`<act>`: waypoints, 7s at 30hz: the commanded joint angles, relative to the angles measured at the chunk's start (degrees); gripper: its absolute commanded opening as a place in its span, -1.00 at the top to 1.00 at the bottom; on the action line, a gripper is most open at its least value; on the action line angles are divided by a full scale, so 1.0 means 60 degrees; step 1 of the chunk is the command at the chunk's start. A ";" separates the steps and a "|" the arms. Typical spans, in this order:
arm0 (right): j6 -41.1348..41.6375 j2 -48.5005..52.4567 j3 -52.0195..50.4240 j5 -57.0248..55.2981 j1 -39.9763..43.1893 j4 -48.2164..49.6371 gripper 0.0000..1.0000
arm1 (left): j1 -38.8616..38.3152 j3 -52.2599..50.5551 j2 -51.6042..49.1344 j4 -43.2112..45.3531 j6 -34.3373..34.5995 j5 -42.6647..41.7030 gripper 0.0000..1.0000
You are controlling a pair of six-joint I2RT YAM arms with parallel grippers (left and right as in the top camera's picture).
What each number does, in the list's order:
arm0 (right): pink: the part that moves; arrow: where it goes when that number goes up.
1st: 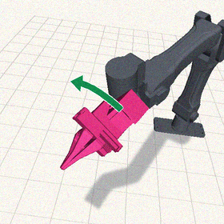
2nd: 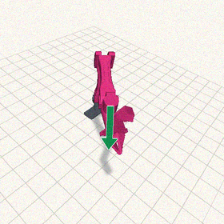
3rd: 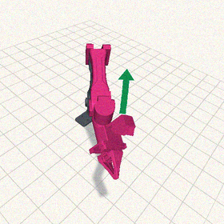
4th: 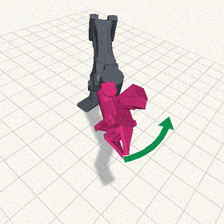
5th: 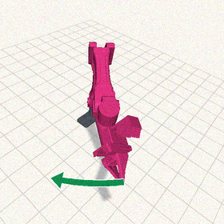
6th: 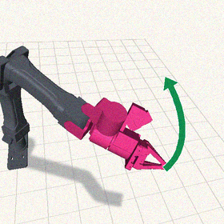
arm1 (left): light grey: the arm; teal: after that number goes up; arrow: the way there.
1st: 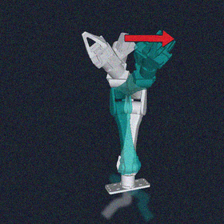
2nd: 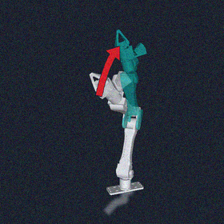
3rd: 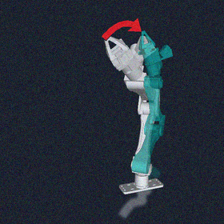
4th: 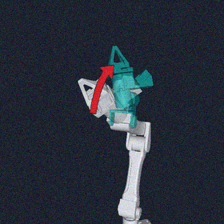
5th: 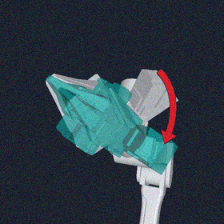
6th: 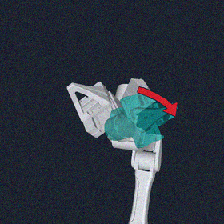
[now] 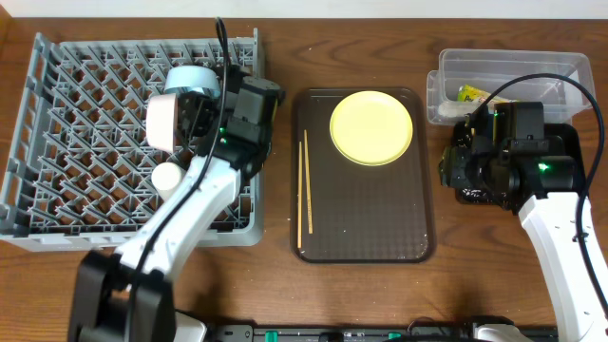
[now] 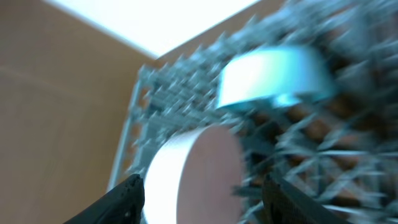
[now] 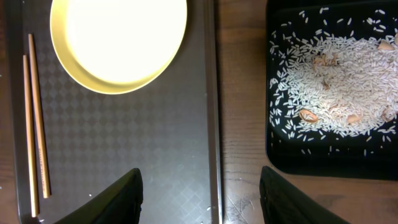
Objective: Sort waste into correct bins and load items into the dishwasher rack
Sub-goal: 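Move the left gripper to the chopsticks on the brown tray and grasp, then carry the chopstick into the dish rack and release it, then grasp the remaining chopstick on the brown tray with left gripper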
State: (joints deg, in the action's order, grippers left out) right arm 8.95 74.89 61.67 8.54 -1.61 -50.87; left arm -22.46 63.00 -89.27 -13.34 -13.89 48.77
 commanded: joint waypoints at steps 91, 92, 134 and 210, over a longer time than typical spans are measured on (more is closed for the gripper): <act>0.0069 -0.0015 0.0033 0.0051 0.0095 -0.0142 -0.17 | -0.2973 0.0033 -0.1800 -0.2667 0.6958 -0.6983 0.88; 0.0069 -0.0015 0.0033 0.0051 0.0095 -0.0142 -0.17 | -0.2892 0.0033 -0.1559 -0.2703 0.6958 -0.6958 0.88; 0.0069 -0.0015 0.0033 0.0051 0.0095 -0.0138 -0.17 | 0.1297 -0.0616 0.0510 -0.3807 0.4790 -0.7847 0.88; 0.0069 -0.0015 0.0033 0.0051 0.0095 -0.0189 -0.17 | -0.2255 -0.0459 -0.3060 -0.1694 0.5869 -0.8054 0.81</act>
State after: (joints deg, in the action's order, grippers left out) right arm 8.95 74.91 61.67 8.51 -1.61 -51.81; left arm -35.70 60.14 -105.56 -22.90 20.56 1.28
